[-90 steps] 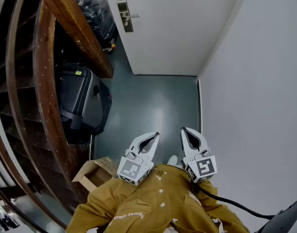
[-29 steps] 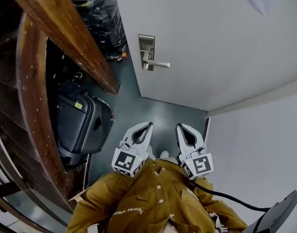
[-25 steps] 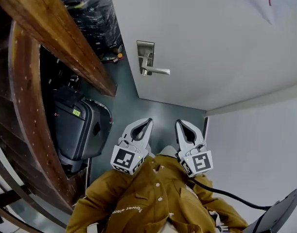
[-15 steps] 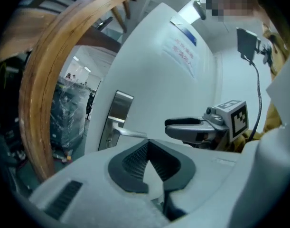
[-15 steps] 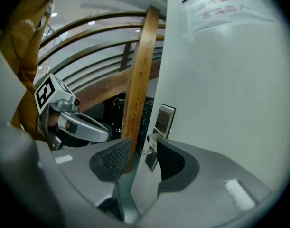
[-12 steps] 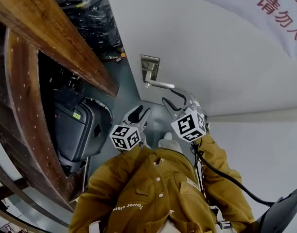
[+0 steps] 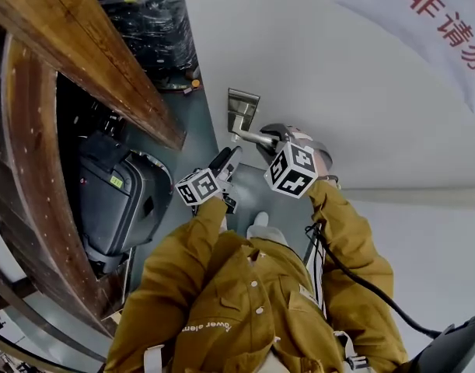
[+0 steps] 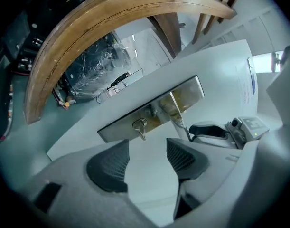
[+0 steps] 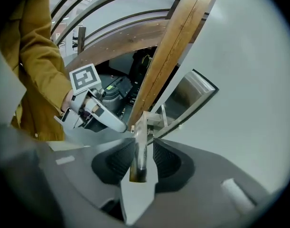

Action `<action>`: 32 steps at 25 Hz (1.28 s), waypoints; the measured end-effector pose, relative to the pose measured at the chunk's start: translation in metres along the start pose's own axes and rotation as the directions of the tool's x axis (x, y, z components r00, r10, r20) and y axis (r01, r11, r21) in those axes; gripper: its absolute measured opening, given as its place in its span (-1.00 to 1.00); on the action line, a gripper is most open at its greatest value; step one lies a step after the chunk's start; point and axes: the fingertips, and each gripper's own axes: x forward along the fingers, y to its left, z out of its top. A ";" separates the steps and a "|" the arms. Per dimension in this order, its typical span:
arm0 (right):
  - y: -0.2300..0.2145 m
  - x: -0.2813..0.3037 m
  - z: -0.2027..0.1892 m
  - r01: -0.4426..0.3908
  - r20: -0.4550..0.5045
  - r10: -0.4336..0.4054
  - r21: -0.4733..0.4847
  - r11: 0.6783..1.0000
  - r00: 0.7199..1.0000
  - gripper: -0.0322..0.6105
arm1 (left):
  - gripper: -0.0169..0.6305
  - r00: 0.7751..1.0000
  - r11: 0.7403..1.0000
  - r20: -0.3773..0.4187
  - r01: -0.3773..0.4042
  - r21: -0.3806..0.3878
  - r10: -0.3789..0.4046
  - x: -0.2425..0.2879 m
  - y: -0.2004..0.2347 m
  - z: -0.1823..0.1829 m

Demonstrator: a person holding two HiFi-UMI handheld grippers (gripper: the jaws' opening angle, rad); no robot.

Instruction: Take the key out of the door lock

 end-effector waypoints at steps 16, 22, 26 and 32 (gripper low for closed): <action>0.004 0.004 -0.005 -0.156 -0.087 0.154 -0.011 0.988 0.984 -0.47 | -0.46 0.988 0.961 0.115 0.126 -0.247 -0.100 0.027 0.003 0.017; 0.011 0.010 -0.014 -0.186 -0.102 0.184 -0.007 0.983 0.978 -0.53 | -0.87 0.988 0.957 0.110 0.134 -0.258 -0.109 0.032 0.003 0.015; 0.009 0.010 -0.013 -0.182 -0.098 0.181 0.002 0.983 0.979 -0.55 | -0.88 0.993 0.979 0.078 0.098 -0.180 -0.085 0.032 0.004 0.016; 0.009 0.011 -0.014 -0.167 -0.113 0.165 -0.004 0.986 0.980 -0.55 | -0.89 1.000 0.998 0.020 -0.001 -0.062 0.002 0.032 0.009 0.013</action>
